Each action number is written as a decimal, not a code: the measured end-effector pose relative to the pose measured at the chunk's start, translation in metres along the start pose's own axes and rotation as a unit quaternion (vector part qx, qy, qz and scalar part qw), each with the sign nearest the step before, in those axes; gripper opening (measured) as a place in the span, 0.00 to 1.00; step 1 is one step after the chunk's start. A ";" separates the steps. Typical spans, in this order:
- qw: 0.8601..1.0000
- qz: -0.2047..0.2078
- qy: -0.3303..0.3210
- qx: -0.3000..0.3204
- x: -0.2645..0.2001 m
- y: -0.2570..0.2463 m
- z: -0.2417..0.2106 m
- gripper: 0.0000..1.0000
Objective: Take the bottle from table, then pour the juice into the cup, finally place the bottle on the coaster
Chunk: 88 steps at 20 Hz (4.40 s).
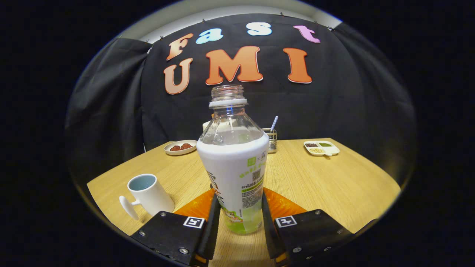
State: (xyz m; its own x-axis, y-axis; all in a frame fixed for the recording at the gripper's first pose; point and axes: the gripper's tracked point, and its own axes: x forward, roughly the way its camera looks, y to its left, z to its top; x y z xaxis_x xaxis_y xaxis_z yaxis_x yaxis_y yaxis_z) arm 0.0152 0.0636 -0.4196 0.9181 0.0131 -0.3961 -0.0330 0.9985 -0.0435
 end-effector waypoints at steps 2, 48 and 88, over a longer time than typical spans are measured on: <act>0.999 -0.009 -0.009 -0.042 0.003 0.004 0.012 0.55; 0.703 -0.075 -0.097 -0.700 0.058 0.072 0.053 0.54; 0.598 -0.095 -0.126 -0.786 0.055 0.075 0.081 0.54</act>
State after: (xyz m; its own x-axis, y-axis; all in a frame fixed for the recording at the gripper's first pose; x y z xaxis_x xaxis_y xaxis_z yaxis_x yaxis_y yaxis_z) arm 0.0950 0.1434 -0.3705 0.9881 0.1117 -0.1054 -0.0681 -0.2963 -0.9526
